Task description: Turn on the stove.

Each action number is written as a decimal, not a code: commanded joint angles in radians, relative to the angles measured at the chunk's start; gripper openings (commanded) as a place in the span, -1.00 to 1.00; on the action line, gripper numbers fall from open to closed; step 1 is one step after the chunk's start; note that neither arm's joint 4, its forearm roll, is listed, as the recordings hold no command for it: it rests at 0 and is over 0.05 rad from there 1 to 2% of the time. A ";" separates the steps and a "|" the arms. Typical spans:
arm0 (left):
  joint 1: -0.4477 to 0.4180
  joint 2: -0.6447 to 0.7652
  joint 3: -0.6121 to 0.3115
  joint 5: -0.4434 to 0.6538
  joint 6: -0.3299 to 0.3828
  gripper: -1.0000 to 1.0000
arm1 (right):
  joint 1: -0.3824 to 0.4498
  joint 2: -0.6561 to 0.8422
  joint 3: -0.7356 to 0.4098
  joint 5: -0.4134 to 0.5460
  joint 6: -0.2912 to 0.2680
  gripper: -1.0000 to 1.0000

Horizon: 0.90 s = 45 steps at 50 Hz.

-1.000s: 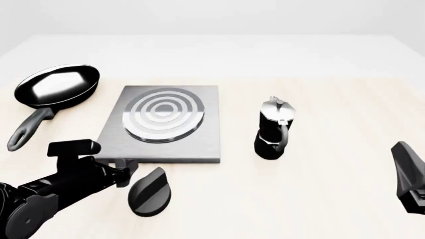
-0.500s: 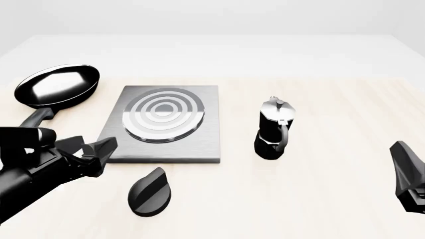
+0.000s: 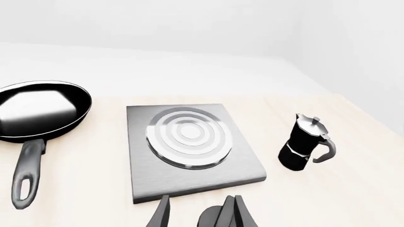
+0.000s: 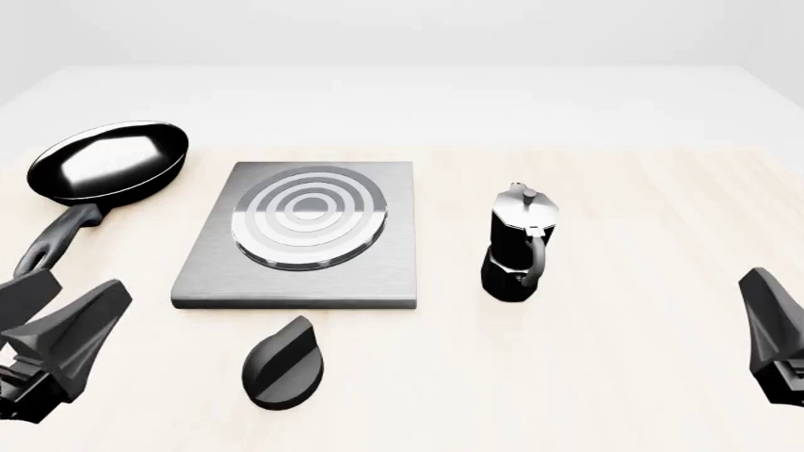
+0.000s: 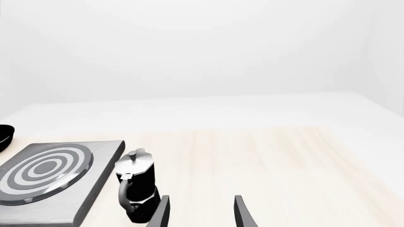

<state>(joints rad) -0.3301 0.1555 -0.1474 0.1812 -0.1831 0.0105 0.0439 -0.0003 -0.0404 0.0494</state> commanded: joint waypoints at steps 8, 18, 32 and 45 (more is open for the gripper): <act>0.053 -0.155 0.016 0.076 0.016 1.00 | 0.008 -0.014 0.000 0.006 0.015 1.00; 0.103 -0.155 0.004 0.107 0.037 1.00 | 0.009 -0.004 0.000 -0.002 0.018 1.00; 0.145 -0.155 0.010 0.100 0.044 1.00 | 0.011 0.003 0.000 -0.007 0.020 1.00; 0.233 -0.156 0.011 0.116 0.079 1.00 | 0.011 0.007 0.000 -0.008 0.017 1.00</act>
<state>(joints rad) -0.1608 0.0015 -0.1389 0.2879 -0.1293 0.0214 0.0479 -0.0004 -0.0473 0.0678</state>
